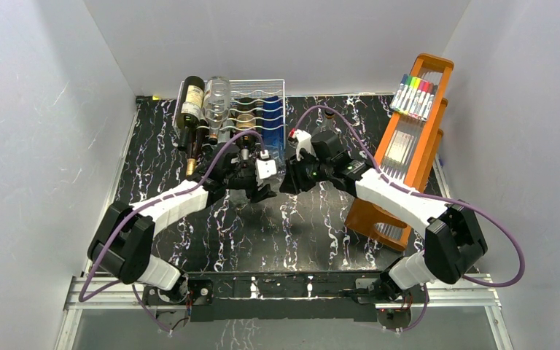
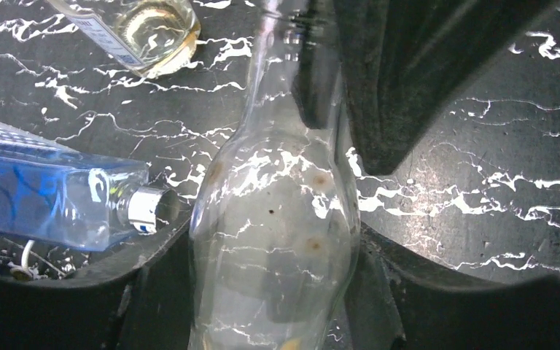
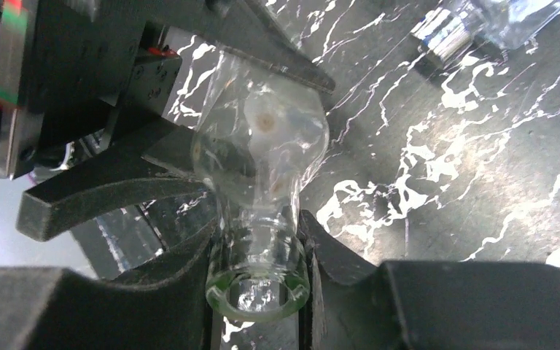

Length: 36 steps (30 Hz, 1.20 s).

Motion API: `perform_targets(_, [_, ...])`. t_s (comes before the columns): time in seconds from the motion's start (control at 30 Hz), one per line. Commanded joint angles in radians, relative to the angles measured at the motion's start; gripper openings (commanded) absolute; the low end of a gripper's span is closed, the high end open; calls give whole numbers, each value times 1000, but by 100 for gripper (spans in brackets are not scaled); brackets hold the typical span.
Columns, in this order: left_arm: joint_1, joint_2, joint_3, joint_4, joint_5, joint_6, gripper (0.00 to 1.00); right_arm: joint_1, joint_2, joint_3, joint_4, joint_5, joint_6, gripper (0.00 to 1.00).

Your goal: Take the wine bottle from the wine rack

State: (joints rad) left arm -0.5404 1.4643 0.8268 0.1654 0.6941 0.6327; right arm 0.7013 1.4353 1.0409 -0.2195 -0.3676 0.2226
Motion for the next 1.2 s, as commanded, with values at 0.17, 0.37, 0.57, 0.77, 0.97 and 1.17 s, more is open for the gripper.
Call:
perform_targets(0.17, [-17,-126,-32,238,-52,-181,21,-3,-52,125,-56,163,220,75])
perform_targets(0.37, [-26,-125,14,219,-117,-269,18,-3,-102,180,-36,278,305,81])
perform_targets(0.57, [-24,-134,32,212,-108,-310,20,-4,-79,238,18,295,315,79])
perform_targets(0.77, [-25,-142,25,220,-105,-327,20,0,-3,270,15,241,335,67])
perform_targets(0.97, [-24,-112,51,189,-112,-339,20,64,42,279,-16,300,321,65])
perform_targets(1.17, [-24,-109,46,209,-117,-363,42,72,18,241,4,365,320,33])
